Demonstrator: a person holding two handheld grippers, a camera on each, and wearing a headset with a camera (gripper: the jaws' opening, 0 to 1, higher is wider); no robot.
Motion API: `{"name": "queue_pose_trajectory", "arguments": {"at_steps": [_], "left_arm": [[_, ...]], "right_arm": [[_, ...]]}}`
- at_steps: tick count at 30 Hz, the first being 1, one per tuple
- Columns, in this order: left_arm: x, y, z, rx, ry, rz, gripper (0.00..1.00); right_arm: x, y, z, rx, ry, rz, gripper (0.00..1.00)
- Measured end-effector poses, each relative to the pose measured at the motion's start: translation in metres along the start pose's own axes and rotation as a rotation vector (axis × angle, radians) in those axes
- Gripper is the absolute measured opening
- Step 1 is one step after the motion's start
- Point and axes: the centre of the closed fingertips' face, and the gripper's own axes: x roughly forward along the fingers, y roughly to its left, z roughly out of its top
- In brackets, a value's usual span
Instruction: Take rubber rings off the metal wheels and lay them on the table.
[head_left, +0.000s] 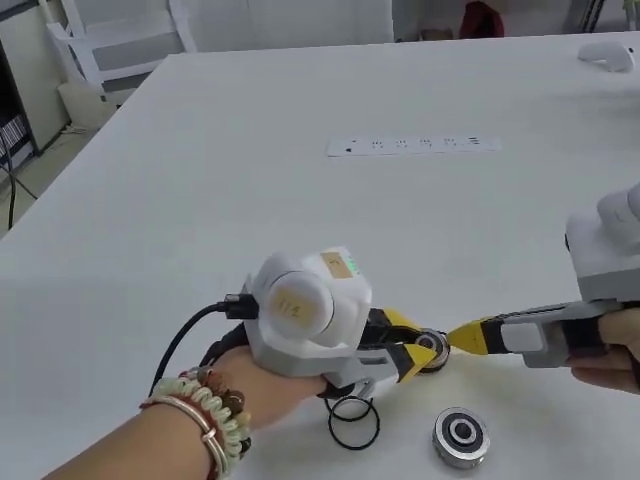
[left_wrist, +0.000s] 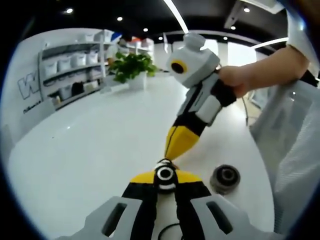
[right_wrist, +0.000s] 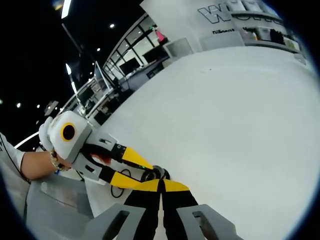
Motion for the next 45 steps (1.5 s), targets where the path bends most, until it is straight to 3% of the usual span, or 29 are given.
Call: {"name": "queue_pose_trajectory", "arguments": {"at_steps": [12,37,41,45], "left_arm": [[0.000,0.000,0.000,0.023,0.015,0.002,0.13],[0.001,-0.001,0.000,0.010,-0.006,0.010,0.14],[0.002,-0.002,0.000,0.011,-0.006,0.010,0.14],[0.005,-0.003,-0.001,0.007,-0.003,0.011,0.14]], "right_arm": [[0.001,0.004,0.000,0.011,0.003,0.001,0.00],[0.001,0.011,0.000,-0.009,0.019,0.007,0.00],[0.001,0.014,-0.001,-0.015,0.024,0.016,0.00],[0.003,0.024,0.003,-0.005,0.011,0.060,0.00]]}}
